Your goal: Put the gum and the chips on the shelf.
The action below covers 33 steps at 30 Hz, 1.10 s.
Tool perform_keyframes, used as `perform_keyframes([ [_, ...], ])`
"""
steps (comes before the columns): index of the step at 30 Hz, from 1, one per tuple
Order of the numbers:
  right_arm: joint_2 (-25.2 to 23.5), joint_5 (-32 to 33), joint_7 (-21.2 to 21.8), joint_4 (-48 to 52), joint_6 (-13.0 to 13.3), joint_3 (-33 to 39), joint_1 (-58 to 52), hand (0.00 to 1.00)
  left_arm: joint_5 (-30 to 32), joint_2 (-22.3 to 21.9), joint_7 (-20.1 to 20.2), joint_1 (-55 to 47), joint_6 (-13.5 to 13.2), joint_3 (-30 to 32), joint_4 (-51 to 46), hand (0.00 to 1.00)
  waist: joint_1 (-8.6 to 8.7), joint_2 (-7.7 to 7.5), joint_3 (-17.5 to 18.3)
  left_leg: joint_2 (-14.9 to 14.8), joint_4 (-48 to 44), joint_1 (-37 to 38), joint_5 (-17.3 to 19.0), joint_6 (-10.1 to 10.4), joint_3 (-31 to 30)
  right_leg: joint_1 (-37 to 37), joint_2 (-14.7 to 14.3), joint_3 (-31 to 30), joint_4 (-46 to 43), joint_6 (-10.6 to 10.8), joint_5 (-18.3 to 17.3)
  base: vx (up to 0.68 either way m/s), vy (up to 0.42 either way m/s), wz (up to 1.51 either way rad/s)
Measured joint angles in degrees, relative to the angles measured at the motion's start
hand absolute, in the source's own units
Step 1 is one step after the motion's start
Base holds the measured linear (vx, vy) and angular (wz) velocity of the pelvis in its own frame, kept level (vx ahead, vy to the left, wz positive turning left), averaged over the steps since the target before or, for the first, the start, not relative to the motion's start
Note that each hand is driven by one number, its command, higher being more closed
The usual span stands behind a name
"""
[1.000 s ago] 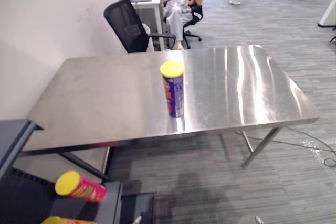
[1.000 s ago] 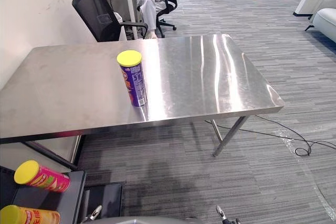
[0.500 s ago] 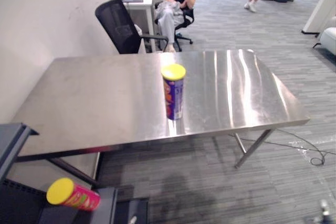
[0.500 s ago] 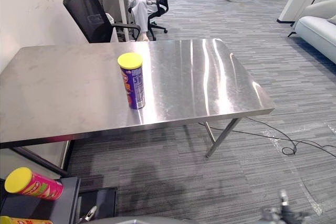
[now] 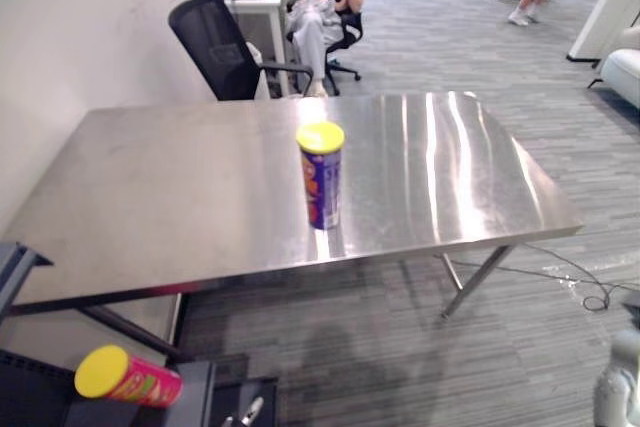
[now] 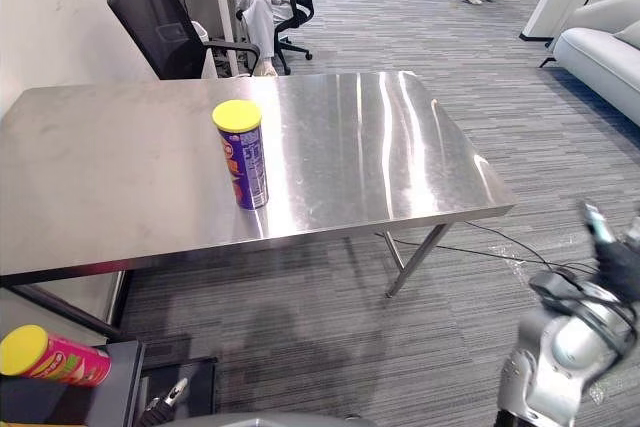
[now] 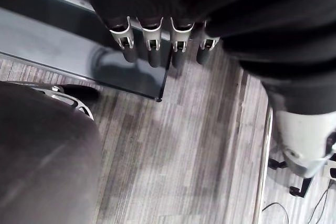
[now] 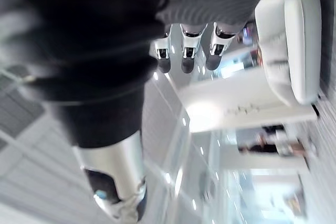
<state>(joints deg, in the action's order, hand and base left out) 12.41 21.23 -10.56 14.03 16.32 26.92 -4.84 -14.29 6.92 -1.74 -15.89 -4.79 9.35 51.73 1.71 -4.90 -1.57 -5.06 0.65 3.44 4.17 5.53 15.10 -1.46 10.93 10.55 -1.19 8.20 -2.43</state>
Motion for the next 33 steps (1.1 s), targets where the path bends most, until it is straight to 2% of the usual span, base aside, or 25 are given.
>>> perform_keyframes([
  [2,2.9,0.2,7.9,-1.3,-3.1,-3.1,1.1,0.0,2.1,0.6,-0.1,0.4,-0.2,-0.1,1.2,0.0,-0.06,-0.27,0.1,0.3,-1.0,-1.1,0.0,0.0,-1.1,0.2,0.4,0.4,0.2,0.3,0.2,0.01,0.024,0.17],
  [3,3.4,0.2,9.6,-1.8,-3.8,-3.6,1.4,0.0,2.1,0.7,-0.2,0.4,-0.2,-0.3,1.5,0.0,-0.06,-0.27,0.1,0.4,-1.1,-1.3,0.0,0.0,-1.6,0.2,0.5,0.6,0.1,0.3,0.3,0.01,0.024,0.15],
  [5,5.3,1.4,16.5,-3.7,-5.3,-6.6,2.1,0.0,2.1,1.3,-0.4,0.3,-0.3,-0.9,3.0,0.0,-0.1,-0.27,0.1,0.6,-1.3,-1.3,0.0,-0.1,-2.1,-0.2,0.6,1.2,0.1,0.3,0.3,0.0,0.023,0.12],
  [8,7.2,2.5,22.2,-4.8,-7.2,-10.8,2.4,0.0,2.2,1.9,-0.5,0.3,-0.5,-2.5,3.2,0.0,-0.15,-0.2,0.1,0.7,-2.0,-1.6,0.1,-0.1,-3.4,-0.7,0.9,2.1,0.2,0.3,0.3,-0.02,0.008,0.14],
  [12,10.0,2.9,25.9,-7.3,-8.9,-17.3,5.0,0.0,4.2,2.2,-0.5,0.4,-1.3,-3.4,3.3,0.0,-0.22,0.05,0.0,1.1,-2.8,-2.8,0.0,-0.2,-4.8,-0.7,1.2,3.0,0.3,0.4,0.4,-0.06,0.012,0.12],
  [17,11.1,2.9,26.0,-10.7,-10.8,-20.8,9.7,0.0,4.3,2.3,-0.3,0.3,-1.2,-4.5,5.0,0.0,-0.53,0.89,-0.2,1.6,-2.9,-3.0,-0.2,-0.6,-5.5,-0.7,1.5,3.2,0.3,0.7,0.6,-0.04,0.017,0.06],
  [22,11.6,2.9,25.7,-14.4,-11.2,-23.4,13.8,0.0,4.4,2.2,-0.3,0.3,-1.2,-4.7,5.3,0.0,-0.81,1.27,-0.2,1.8,-2.8,-3.4,-0.5,-0.9,-6.7,-1.1,1.6,4.4,0.5,0.8,0.6,0.0,0.006,0.11],
  [24,11.7,2.8,25.4,-15.3,-12.1,-24.7,15.3,0.0,4.5,2.2,-0.3,0.3,-1.2,-4.7,5.3,0.0,-0.9,1.37,-0.3,1.9,-2.8,-3.5,-0.5,-0.9,-7.1,-1.4,1.6,4.8,0.7,0.8,0.6,0.02,0.002,0.12],
  [29,11.9,2.4,23.4,-20.8,-13.3,-27.6,20.6,0.0,5.7,2.2,-0.1,0.9,-0.8,-5.4,5.2,0.0,-2.02,1.8,-1.3,2.0,-2.9,-3.4,-0.6,-1.0,-8.0,-2.1,1.6,5.6,1.1,0.8,0.7,0.01,0.003,0.06],
  [33,12.0,2.4,22.1,-24.4,-13.6,-28.6,24.1,0.0,6.0,2.2,0.2,0.9,-0.4,-5.7,5.2,0.0,-2.18,1.83,-2.1,2.1,-3.1,-3.4,-0.6,-1.0,-9.1,-3.0,1.6,6.6,1.2,0.8,0.7,0.0,0.005,0.12],
])
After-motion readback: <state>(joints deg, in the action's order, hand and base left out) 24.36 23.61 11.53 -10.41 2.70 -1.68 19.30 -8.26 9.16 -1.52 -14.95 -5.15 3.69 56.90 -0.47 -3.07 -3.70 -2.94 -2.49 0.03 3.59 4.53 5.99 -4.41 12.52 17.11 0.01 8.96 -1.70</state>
